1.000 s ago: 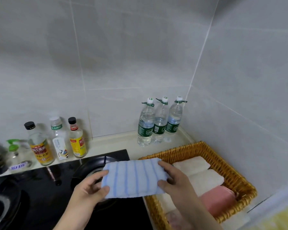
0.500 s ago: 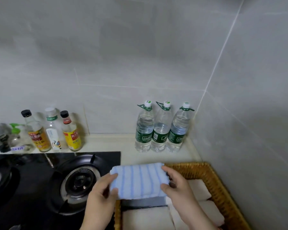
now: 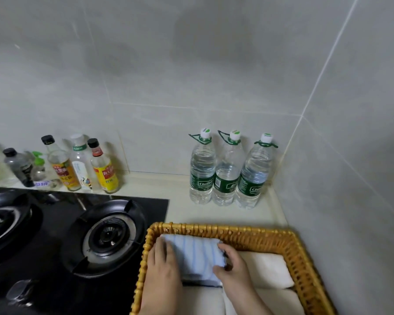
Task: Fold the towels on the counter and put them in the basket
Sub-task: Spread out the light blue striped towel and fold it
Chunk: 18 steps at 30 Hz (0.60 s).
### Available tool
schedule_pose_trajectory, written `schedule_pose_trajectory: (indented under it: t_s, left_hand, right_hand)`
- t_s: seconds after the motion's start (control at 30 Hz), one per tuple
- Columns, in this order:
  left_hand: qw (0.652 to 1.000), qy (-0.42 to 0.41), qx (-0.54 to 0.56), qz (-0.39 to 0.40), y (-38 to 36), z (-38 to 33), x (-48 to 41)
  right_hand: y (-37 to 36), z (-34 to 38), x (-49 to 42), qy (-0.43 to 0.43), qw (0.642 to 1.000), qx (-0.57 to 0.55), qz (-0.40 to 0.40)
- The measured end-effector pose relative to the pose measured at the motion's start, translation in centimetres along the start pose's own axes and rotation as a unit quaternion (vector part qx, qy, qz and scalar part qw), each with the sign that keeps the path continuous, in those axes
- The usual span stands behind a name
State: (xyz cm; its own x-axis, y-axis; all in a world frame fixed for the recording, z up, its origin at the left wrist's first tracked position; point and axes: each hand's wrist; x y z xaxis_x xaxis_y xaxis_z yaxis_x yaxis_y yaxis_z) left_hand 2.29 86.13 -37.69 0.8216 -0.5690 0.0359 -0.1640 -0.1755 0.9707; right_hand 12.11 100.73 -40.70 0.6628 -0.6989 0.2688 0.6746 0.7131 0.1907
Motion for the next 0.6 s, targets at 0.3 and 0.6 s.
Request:
schedule_pose_trajectory:
  t_s: [0.3,0.6]
  left_hand:
    - [0.988,0.0,-0.006,0.151,-2.2,-1.3,0.7]
    - [0.999,0.027,0.017,0.026,-4.6,-1.7,-0.7]
  right_hand:
    - [0.1,-0.7,-0.5,0.03,0.998,0.037,0.035]
    - [1.9,-0.7,-2.1,0.064,0.959,0.225,0.158]
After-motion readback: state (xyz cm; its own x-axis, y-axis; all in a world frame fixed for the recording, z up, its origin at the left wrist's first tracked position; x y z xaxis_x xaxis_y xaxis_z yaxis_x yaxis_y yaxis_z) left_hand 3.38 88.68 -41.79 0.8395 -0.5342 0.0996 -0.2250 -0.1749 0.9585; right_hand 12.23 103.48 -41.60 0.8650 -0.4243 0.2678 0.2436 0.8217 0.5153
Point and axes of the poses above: each hand's wrist, its own x-axis away from the middle knuckle, its own y-axis out of the back of the hand, z = x × y, and after that the axes turned 4 degrees about z, right-handed
